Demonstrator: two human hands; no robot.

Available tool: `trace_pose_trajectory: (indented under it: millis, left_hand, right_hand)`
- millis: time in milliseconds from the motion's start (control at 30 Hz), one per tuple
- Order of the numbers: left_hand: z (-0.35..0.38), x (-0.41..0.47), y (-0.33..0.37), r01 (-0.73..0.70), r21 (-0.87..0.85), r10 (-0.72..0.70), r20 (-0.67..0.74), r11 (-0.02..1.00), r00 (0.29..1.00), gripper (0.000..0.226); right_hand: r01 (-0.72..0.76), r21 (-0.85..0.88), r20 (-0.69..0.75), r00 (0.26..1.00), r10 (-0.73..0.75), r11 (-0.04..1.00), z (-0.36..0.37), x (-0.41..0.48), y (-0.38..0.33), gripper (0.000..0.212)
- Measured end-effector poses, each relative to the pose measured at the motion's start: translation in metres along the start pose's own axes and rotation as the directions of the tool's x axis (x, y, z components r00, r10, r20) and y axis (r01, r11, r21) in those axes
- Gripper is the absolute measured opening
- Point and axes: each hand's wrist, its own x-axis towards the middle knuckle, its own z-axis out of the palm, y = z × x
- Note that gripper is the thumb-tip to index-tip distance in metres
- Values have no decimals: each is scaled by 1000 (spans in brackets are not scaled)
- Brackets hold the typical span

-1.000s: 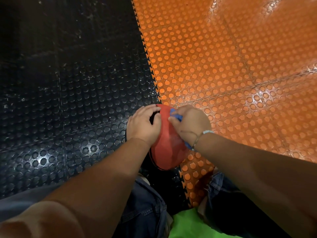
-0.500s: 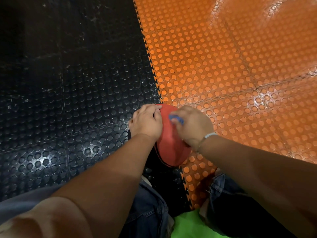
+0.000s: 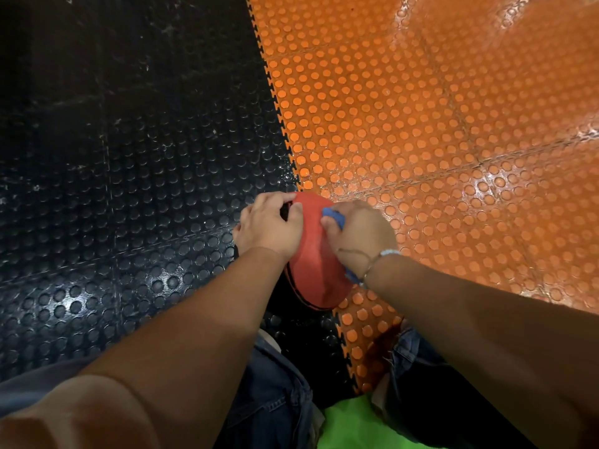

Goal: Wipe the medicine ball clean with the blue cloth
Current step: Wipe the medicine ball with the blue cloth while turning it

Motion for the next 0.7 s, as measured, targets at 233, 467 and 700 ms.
trace_pose_trajectory:
  millis: [233,467,700]
  left_hand:
    - [0,-1,0,-5,9,5,20,1000,1000,32]
    - [-2,0,-1,6,-7,-6,10,1000,1000,33]
    - [3,3,5,18,23,-18,-5,1000,1000,33]
  right_hand:
    - [-83,108,5,997,83,991,-5,15,14,25]
    - [180,40,31,983,-181,983,-3,-4,1,24]
    - [188,74,45,980,-192,979,0,-15,3,22]
